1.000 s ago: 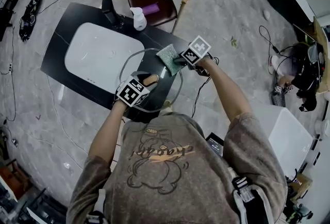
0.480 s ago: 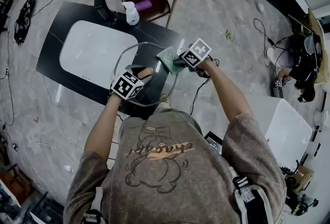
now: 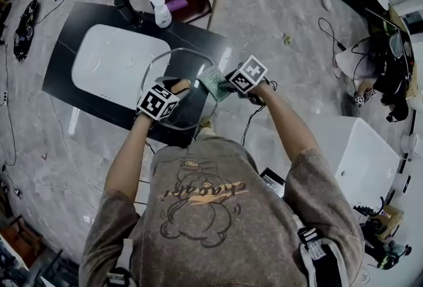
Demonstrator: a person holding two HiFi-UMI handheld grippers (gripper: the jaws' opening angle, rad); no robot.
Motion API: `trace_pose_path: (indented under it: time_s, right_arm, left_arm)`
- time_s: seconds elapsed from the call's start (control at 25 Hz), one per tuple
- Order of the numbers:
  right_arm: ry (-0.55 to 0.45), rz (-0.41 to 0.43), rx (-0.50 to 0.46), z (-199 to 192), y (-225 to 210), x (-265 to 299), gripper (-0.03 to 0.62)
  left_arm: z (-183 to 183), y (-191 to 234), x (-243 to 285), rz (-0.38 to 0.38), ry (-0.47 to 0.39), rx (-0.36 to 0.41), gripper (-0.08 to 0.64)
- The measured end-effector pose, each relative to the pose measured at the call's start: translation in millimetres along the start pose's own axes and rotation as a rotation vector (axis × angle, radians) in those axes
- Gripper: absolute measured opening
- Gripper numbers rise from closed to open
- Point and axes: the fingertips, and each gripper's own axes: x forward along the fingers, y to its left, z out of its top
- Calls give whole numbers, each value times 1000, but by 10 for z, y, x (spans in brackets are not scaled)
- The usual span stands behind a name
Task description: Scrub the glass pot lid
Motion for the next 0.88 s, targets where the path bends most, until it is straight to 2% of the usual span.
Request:
trace_pose_path:
  time_s: [0.28, 0.4, 0.64, 0.88]
  right_arm:
    - [-12, -2, -1, -183, 239, 53, 97]
    - [-49, -43, 5, -221, 290, 56, 97]
    - [-112, -100, 69, -281, 391, 78, 97]
    - [-169, -104, 139, -351, 544, 124, 97]
  left_arm:
    - [-1, -21, 2, 4, 1, -3, 184]
    - [2, -29, 6, 10, 1, 0, 184]
    - [2, -21, 6, 13, 3, -9, 184]
    - [2, -20, 5, 16, -3, -12, 184]
